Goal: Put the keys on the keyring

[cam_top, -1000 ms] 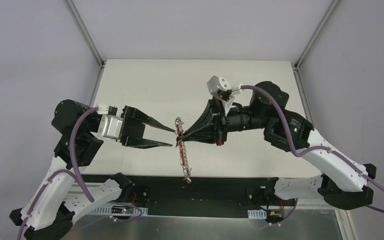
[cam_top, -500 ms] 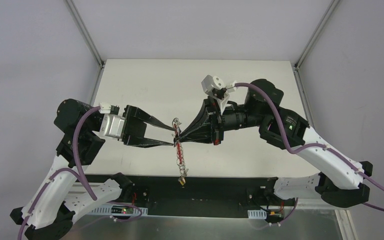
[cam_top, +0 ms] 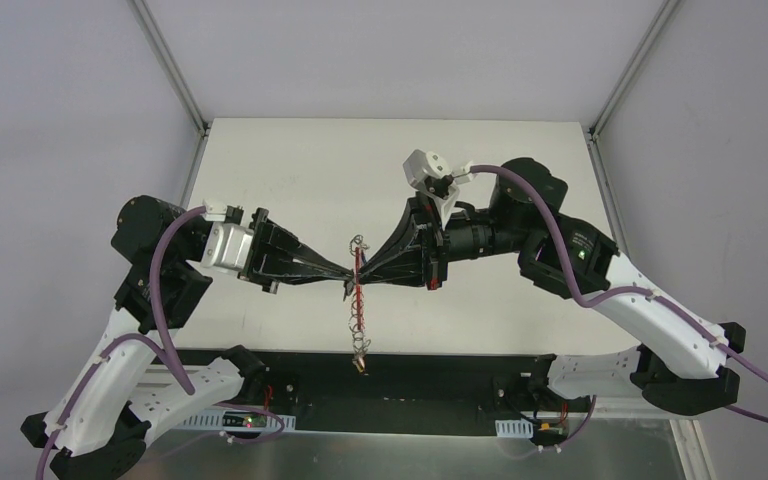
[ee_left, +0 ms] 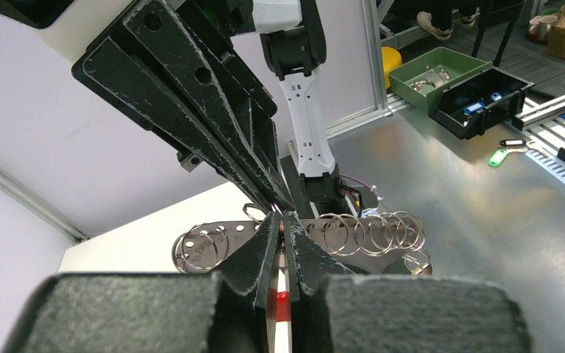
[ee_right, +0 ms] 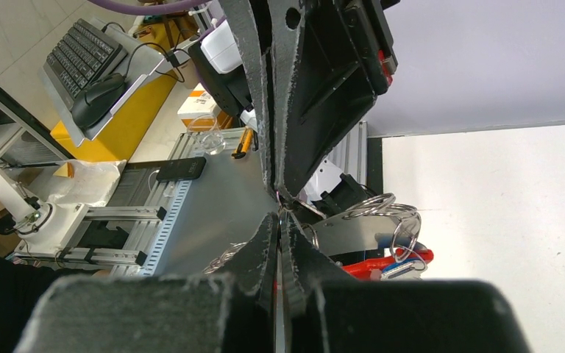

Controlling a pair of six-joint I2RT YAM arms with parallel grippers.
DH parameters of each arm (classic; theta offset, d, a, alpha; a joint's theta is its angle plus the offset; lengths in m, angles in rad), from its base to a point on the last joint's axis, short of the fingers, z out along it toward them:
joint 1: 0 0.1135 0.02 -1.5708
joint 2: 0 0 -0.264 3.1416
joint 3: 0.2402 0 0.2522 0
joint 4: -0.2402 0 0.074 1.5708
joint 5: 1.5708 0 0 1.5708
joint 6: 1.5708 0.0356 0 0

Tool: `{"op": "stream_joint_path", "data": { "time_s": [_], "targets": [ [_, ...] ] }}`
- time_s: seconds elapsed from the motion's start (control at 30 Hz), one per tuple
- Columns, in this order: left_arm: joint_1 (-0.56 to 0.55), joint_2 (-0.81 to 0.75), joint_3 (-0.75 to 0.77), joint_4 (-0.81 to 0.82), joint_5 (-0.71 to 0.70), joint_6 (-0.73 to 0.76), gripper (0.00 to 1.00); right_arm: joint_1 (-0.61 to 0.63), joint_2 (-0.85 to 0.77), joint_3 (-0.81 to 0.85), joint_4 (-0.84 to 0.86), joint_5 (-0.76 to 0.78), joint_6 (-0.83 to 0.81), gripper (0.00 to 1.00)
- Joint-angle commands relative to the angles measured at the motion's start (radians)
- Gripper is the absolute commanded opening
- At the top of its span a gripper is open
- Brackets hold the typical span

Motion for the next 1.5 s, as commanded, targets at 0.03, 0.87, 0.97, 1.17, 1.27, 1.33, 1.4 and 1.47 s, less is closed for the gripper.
{"op": "stream_joint_path", "data": {
  "time_s": [0.03,0.87,0.97,1.17,1.27,1.33,1.4,1.47],
  "targets": [
    [-0.014,-0.003,0.0,0.056,0.036,-0.011,0.01,0.003,-0.028,0.025,0.103,-0.003,0.018,0.0],
    [-0.03,-0.04,-0.059,0.139,-0.026,-0.06,0.0,0.041,-0.186,-0.382,0.852,0.29,0.177,0.0],
    [-0.033,-0.036,-0.063,0.148,-0.03,-0.064,0.0,0.05,-0.18,-0.404,0.917,0.318,0.183,0.0],
    [-0.035,-0.034,-0.069,0.164,-0.052,-0.062,0.0,0.065,-0.159,-0.423,1.011,0.34,0.19,0.0],
    [-0.035,-0.029,-0.074,0.175,-0.07,-0.062,0.0,0.069,-0.151,-0.437,1.054,0.35,0.187,0.0],
    [-0.037,-0.025,-0.076,0.186,-0.079,-0.067,0.0,0.071,-0.147,-0.44,1.069,0.353,0.183,0.0],
    [-0.038,-0.02,-0.079,0.198,-0.09,-0.073,0.01,0.074,-0.147,-0.445,1.074,0.357,0.172,0.0],
    [-0.039,-0.021,-0.083,0.209,-0.104,-0.078,0.03,0.076,-0.15,-0.449,1.08,0.358,0.166,0.0]
  ]
}}
